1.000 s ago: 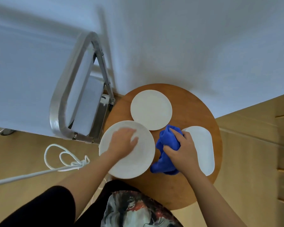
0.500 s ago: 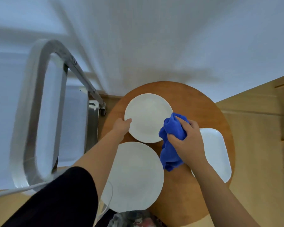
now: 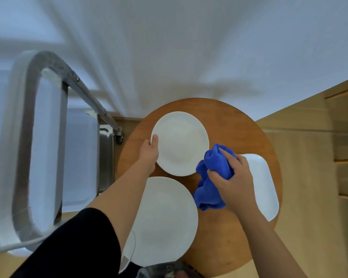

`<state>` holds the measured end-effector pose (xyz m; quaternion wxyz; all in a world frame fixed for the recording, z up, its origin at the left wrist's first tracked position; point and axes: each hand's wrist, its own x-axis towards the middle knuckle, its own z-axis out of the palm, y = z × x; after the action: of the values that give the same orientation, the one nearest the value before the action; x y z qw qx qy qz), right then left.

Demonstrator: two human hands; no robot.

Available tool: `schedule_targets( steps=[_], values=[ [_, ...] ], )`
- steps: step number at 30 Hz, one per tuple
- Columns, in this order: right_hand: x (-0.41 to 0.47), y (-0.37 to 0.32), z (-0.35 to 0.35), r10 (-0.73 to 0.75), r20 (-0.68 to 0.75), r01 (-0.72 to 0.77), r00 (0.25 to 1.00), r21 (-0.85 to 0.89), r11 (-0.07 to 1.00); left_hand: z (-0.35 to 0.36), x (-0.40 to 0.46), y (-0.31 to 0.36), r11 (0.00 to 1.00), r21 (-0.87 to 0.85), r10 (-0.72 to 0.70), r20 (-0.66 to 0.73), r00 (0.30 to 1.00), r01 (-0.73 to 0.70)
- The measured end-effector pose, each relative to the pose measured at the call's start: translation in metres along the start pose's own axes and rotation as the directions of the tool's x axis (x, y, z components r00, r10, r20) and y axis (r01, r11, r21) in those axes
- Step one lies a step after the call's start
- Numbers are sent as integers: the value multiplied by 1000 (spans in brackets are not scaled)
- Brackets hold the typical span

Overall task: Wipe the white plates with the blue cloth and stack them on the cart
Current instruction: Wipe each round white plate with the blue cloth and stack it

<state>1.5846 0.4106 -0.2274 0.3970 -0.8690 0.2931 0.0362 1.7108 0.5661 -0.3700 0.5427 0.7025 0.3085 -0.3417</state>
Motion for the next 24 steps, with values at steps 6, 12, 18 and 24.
schedule_targets(
  steps=[6,12,18,24],
  values=[
    [-17,-36,-68,-16,-12,18,1000,183,983,-6,-44,21,969,-239,-23,132,991,54],
    [-25,-62,-118,-160,-120,197,980,428,882,-1,-119,38,852,-523,75,182,980,32],
    [-38,-55,-89,-178,-61,156,982,-272,950,4,-200,32,801,-592,259,207,944,-90],
    [-42,-72,-74,-299,-248,216,921,-312,925,14,-263,21,795,-569,345,141,928,-209]
  ],
)
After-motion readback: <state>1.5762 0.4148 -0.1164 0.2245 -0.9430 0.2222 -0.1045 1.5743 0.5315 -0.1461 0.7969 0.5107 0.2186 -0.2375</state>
